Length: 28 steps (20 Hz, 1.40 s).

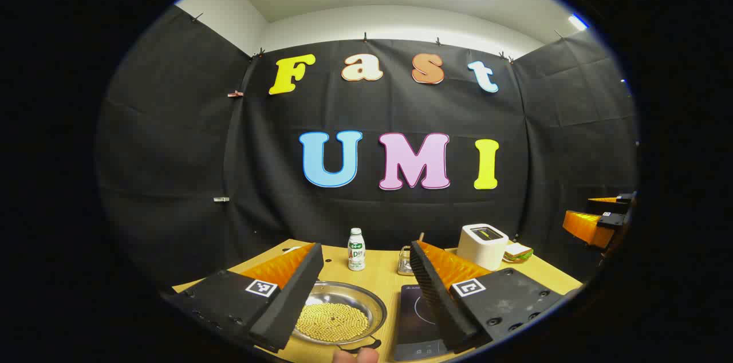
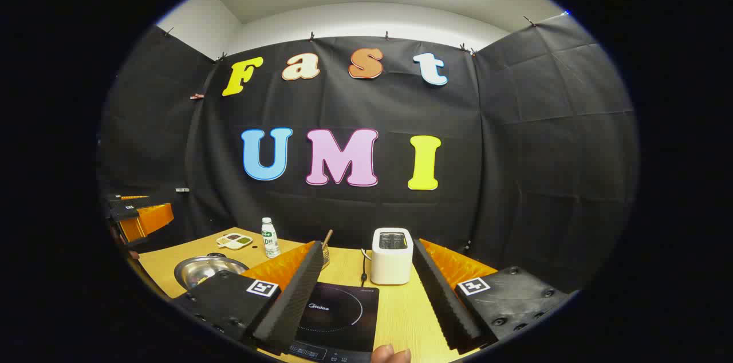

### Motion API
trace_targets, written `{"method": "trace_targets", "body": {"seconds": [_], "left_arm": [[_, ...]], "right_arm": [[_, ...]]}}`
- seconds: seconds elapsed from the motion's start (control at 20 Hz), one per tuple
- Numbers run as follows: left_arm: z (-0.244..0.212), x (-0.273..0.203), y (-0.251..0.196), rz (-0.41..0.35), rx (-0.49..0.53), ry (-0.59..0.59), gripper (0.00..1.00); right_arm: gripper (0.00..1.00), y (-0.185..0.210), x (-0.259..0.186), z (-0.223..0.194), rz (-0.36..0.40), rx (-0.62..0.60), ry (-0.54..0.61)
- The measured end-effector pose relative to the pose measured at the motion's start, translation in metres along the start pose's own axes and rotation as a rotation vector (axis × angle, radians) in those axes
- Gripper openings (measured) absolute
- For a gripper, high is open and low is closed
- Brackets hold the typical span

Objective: First push the handle of the pot to place it horizontally, then grasp the pot with both hands and set it on the induction cooktop.

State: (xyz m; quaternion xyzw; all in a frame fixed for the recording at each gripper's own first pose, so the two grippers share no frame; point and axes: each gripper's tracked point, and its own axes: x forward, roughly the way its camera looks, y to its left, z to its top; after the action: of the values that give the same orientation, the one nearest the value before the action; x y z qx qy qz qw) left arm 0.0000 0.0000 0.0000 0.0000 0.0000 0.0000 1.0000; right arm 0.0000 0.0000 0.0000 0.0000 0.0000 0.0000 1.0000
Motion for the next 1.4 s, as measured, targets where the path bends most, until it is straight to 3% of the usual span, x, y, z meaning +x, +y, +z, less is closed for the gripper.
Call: {"method": "trace_targets", "body": {"seconds": [0.85, 1.1, 1.4], "left_arm": [[-0.003, -0.013, 0.016, -0.005, 0.008, 0.014, 0.95], [0.002, -0.02, 0.004, -0.096, 0.009, -0.023, 0.95], [-0.036, -0.02, 0.006, -0.191, -0.017, 0.095, 0.06]], "right_arm": [[0.98, 0.004, -0.012, 0.003, -0.001, -0.009, 0.0], [0.98, 0.002, -0.012, 0.003, 0.001, -0.005, -0.005], [0.98, -0.002, -0.01, -0.005, 0.005, 0.006, 0.004]]}}
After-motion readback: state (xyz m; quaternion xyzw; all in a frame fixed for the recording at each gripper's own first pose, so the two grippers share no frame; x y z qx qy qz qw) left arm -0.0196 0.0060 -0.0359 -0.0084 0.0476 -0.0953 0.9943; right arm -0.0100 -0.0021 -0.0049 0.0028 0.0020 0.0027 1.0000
